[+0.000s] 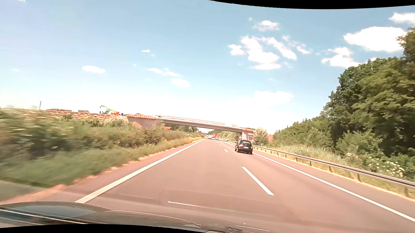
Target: Follow the waypoints while adhering to traffic rules and regulations
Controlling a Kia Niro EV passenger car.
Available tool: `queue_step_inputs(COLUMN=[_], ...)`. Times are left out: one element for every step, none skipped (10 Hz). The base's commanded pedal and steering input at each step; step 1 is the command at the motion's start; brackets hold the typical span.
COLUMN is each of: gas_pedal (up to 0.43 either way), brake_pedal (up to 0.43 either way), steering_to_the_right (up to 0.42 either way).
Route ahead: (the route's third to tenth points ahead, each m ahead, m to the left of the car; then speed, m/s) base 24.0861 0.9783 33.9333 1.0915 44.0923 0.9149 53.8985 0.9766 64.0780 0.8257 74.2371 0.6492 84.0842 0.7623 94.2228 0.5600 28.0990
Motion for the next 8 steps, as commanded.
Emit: queue_step_inputs(gas_pedal=[0.150,0.150,0.150,0.150,0.150,0.150,0.150,0.150], brake_pedal=[0.000,0.000,0.000,0.000,0.000,0.000,0.000,0.000], steering_to_the_right=[-0.003,-0.003,-0.003,-0.003,-0.003,-0.003,-0.001,-0.001])
